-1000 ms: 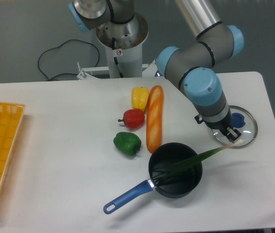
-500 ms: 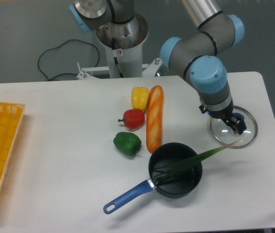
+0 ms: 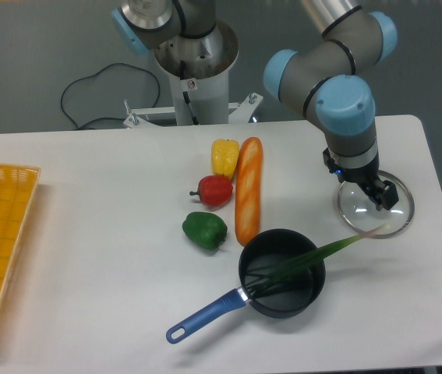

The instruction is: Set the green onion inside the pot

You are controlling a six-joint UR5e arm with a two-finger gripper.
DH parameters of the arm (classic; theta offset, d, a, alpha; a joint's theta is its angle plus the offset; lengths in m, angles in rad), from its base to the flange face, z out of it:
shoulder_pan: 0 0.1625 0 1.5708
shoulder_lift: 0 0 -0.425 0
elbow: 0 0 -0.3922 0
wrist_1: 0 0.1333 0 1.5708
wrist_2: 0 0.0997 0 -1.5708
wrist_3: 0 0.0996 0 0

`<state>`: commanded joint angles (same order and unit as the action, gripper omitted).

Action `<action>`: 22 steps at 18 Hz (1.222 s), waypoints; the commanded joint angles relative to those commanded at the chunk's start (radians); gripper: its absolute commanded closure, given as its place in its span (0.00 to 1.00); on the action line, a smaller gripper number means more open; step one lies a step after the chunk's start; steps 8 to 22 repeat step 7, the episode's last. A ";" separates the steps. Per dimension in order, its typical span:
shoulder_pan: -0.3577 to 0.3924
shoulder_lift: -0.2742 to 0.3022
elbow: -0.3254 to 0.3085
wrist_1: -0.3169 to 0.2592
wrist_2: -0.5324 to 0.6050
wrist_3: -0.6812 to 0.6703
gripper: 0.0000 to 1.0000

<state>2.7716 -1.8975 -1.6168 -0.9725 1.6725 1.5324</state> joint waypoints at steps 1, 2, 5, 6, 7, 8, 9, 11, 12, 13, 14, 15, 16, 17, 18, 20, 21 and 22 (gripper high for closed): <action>0.031 0.000 0.000 -0.002 -0.037 0.000 0.00; 0.058 0.002 0.000 -0.009 -0.058 0.005 0.00; 0.094 0.002 0.018 -0.064 -0.082 0.011 0.00; 0.098 0.005 0.023 -0.075 -0.082 0.012 0.00; 0.106 0.009 0.026 -0.081 -0.082 0.012 0.00; 0.106 0.009 0.026 -0.081 -0.082 0.012 0.00; 0.106 0.009 0.026 -0.081 -0.082 0.012 0.00; 0.106 0.009 0.026 -0.081 -0.082 0.012 0.00; 0.106 0.009 0.026 -0.081 -0.082 0.012 0.00; 0.106 0.009 0.026 -0.081 -0.082 0.012 0.00; 0.106 0.009 0.026 -0.081 -0.082 0.012 0.00; 0.106 0.009 0.026 -0.081 -0.082 0.012 0.00; 0.106 0.009 0.026 -0.081 -0.082 0.012 0.00; 0.106 0.009 0.026 -0.081 -0.082 0.012 0.00; 0.106 0.009 0.026 -0.081 -0.082 0.012 0.00; 0.106 0.009 0.026 -0.081 -0.082 0.012 0.00; 0.106 0.009 0.026 -0.081 -0.082 0.012 0.00; 0.106 0.009 0.026 -0.081 -0.082 0.012 0.00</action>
